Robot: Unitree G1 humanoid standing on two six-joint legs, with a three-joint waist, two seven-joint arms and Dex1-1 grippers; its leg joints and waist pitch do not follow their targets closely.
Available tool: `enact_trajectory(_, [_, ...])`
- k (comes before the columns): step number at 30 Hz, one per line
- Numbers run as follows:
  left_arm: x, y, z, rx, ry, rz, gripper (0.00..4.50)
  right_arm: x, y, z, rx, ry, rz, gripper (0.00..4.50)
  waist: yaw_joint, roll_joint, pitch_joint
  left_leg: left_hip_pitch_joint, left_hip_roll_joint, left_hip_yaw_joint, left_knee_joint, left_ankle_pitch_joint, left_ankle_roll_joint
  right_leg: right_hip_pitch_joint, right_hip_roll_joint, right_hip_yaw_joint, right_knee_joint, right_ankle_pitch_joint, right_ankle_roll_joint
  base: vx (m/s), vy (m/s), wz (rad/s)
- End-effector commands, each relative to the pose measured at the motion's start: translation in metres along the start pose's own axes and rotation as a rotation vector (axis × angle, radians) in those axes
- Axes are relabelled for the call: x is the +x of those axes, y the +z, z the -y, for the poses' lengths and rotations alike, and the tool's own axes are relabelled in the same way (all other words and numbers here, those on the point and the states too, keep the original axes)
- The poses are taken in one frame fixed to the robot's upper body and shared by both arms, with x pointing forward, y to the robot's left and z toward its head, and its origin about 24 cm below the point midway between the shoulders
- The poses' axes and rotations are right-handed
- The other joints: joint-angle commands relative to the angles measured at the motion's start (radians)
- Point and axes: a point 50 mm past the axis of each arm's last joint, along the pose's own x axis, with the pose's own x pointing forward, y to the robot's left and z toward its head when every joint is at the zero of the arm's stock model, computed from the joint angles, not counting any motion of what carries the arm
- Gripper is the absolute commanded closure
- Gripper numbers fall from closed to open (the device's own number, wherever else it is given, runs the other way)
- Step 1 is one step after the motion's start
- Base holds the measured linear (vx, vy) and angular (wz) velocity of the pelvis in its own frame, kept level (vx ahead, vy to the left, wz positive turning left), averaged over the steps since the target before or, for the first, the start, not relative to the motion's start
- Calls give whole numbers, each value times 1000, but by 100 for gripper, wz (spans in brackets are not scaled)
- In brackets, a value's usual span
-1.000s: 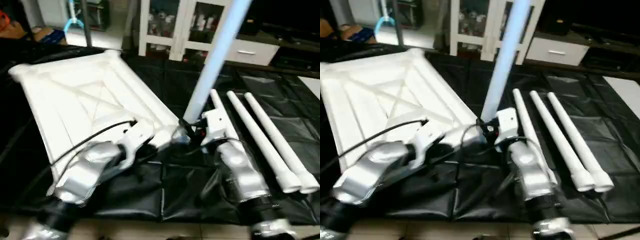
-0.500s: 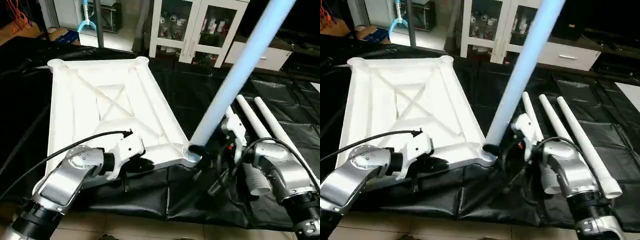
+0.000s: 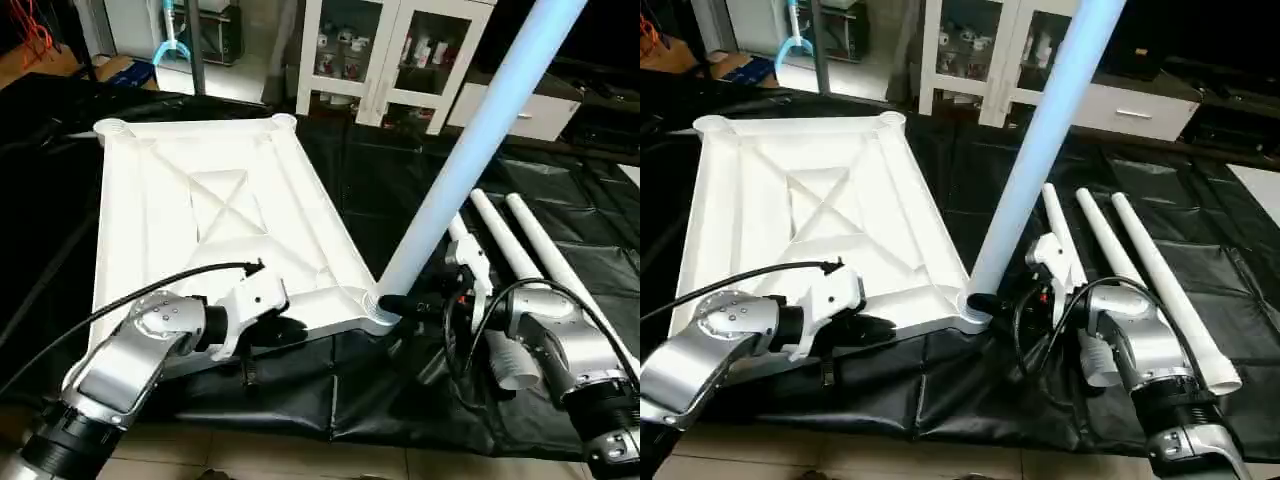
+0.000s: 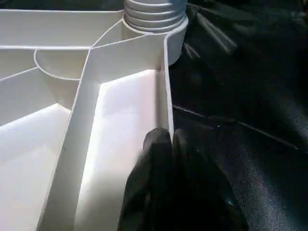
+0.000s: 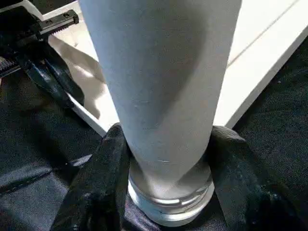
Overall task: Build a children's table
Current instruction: Rotate leg to tighten
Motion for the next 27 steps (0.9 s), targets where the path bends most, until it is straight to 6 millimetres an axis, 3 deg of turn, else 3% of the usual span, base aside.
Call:
enact_trajectory(1, [4, 12, 10, 42, -93, 57, 450, -8, 4, 10, 4, -78, 22, 248, -4, 9, -56, 22, 24, -6, -77, -316, -8, 32, -42, 30, -77, -338, -172, 0, 0, 0])
enact_trajectory(4, [7, 13, 7, 19, -50, 40, 450, -5, 0, 20, -12, -259, 11, 249, -8, 11, -55, 20, 23, -6, -78, -325, -17, 32, -41, 30, -77, -343, -171, 0, 0, 0])
enact_trajectory(7, [16, 17, 0, -11, 54, 8, 450, 2, -8, 34, 44, -595, 6, 251, -26, 12, -54, 19, 20, -12, -81, -351, -53, 28, -42, 27, -81, -418, -149, 0, 0, 0])
enact_trajectory(9, [22, 22, -6, -31, 140, -8, 450, 8, -14, 37, 99, -757, 1, 255, -40, 11, -53, 19, 19, -16, -81, -383, -70, 25, -41, 26, -86, -456, -126, 0, 0, 0])
enact_trajectory(11, [27, 26, -10, -56, 202, -8, 450, 13, -18, 38, 130, -858, -5, 256, -45, 12, -55, 24, 18, -17, -78, -402, -74, 19, -39, 24, -88, -453, -117, 0, 0, 0])
enact_trajectory(12, [30, 29, -12, -67, 242, -5, 450, 15, -19, 38, 144, -935, -2, 257, -47, 18, -59, 25, 15, -18, -76, -411, -71, 22, -39, 23, -88, -449, -114, 0, 0, 0])
enact_trajectory(14, [39, 37, -19, -93, 330, 5, 450, 26, -22, 35, 190, -1120, 27, 257, -53, 16, -58, 25, 14, -15, -75, -408, -80, 12, -38, 25, -91, -438, -107, 0, 0, 0])
enact_trajectory(15, [42, 39, -20, -97, 347, 10, 450, 31, -23, 33, 207, -1163, 36, 257, -52, 15, -61, 24, 12, -17, -75, -408, -80, 17, -39, 23, -91, -439, -100, 0, 0, 0])
enact_trajectory(21, [52, 46, -20, -112, 370, 30, 450, 78, -4, 10, 180, -1080, 142, 257, -50, 15, -64, 17, 13, -12, -76, -364, -58, 24, -35, 28, -80, -314, -111, 0, 0, 0])
enact_trajectory(26, [49, 44, -20, -121, 380, 19, 450, 85, 7, 5, 210, -974, 241, 258, -48, 19, -65, 17, 15, -9, -77, -324, -40, 31, -34, 29, -71, -229, -129, 0, 0, 0])
enact_trajectory(27, [48, 42, -21, -124, 384, 13, 450, 87, 12, 2, 190, -921, 275, 223, -48, 19, -65, 15, 15, -9, -77, -310, -38, 34, -34, 29, -68, -210, -135, 0, 0, 0])
